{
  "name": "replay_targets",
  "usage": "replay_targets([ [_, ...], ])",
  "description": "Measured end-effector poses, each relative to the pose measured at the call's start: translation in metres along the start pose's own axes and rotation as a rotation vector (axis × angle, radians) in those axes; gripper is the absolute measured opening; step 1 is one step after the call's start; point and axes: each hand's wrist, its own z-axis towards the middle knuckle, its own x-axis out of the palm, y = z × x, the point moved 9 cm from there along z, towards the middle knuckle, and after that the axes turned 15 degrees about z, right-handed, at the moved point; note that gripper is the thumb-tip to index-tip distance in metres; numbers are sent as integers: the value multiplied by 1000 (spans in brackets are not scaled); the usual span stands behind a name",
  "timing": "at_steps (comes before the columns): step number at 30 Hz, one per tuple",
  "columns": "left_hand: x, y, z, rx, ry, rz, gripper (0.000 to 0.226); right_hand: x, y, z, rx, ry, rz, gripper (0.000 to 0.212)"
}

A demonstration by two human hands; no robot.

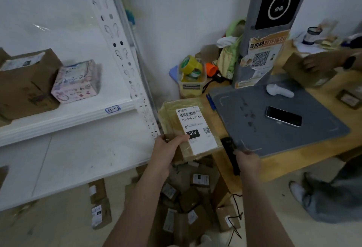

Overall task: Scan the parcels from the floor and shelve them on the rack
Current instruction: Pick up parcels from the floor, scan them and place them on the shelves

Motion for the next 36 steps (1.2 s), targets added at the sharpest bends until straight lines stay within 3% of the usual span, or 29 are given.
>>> replay_targets([
  [3,3,1,4,-10,-58,-12,68,15,-9,21,34,105,-128,30],
  [8,-5,-2,1,22,-149,-58,64,39,-25,52,122,194,-261,47],
  [13,-28,3,3,28,-259,-55,62,58,-21,43,108,256,-259,13],
  [21,-28,22,10,4,-320,-80,65,70,7,26,-89,382,-249,10],
  [27,-10,25,16,46,-302,-96,69,78,61,-31,-283,561,-127,23],
  [32,-1,19,17,118,-313,-144,70,85,80,-74,-289,646,-32,19],
  [36,-1,18,16,173,-330,-152,75,86,86,-91,-333,663,-34,27],
])
